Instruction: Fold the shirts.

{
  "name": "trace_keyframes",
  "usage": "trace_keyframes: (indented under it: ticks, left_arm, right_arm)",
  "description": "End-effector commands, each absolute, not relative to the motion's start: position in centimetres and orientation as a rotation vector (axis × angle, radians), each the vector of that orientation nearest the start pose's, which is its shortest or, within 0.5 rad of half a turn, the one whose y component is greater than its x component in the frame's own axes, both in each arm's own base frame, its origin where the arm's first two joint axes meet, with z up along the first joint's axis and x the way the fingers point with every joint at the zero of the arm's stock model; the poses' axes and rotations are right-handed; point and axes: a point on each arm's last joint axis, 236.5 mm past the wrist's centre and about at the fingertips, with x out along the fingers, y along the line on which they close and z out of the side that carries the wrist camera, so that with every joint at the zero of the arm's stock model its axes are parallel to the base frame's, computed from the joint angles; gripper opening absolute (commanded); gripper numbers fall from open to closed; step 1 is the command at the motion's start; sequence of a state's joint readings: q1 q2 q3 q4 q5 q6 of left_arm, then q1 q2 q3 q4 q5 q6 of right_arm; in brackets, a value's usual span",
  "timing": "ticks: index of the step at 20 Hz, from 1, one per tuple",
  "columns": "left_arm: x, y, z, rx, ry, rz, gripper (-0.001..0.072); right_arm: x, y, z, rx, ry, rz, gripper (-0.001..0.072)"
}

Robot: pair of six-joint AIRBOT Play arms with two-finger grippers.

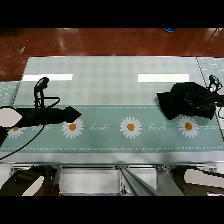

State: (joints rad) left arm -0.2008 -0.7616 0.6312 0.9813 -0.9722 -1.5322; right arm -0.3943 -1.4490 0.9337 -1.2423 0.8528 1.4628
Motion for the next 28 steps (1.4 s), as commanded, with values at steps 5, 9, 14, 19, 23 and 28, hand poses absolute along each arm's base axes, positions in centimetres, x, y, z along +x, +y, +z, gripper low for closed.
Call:
trace_keyframes:
  ticks: [5,9,14,19,23,28]
  left_arm:
    - [28.6,-13.5,9.6,-0.412,0.989,-0.469,0.0507]
    - [25.7,-11.7,9.7,-0.405,1.068,-0.466,0.0507]
    - [22.6,-12.3,6.4,-0.415,1.134,-0.48,0.0507]
    - [22.3,-12.6,5.0,-0.457,1.116,-0.47,0.0507]
    - [24.7,-11.6,5.7,-0.432,1.007,-0.433,0.0507]
    - [24.8,-10.8,6.2,-0.442,1.004,-0.413,0.0507]
  right_arm:
    - [40.3,-2.7,1.4,0.556,1.123,0.183,0.0032]
    - [41.9,-2.1,19.7,0.395,0.708,0.234,0.0032]
    - [37.6,1.8,35.5,0.284,0.376,0.339,0.0032]
    - [33.4,6.1,43.8,0.229,0.206,0.483,0.0031]
    - [30.7,11.2,44.9,0.153,0.209,0.641,0.0031]
    - [30.3,16.5,38.9,0.015,0.396,0.706,0.0031]
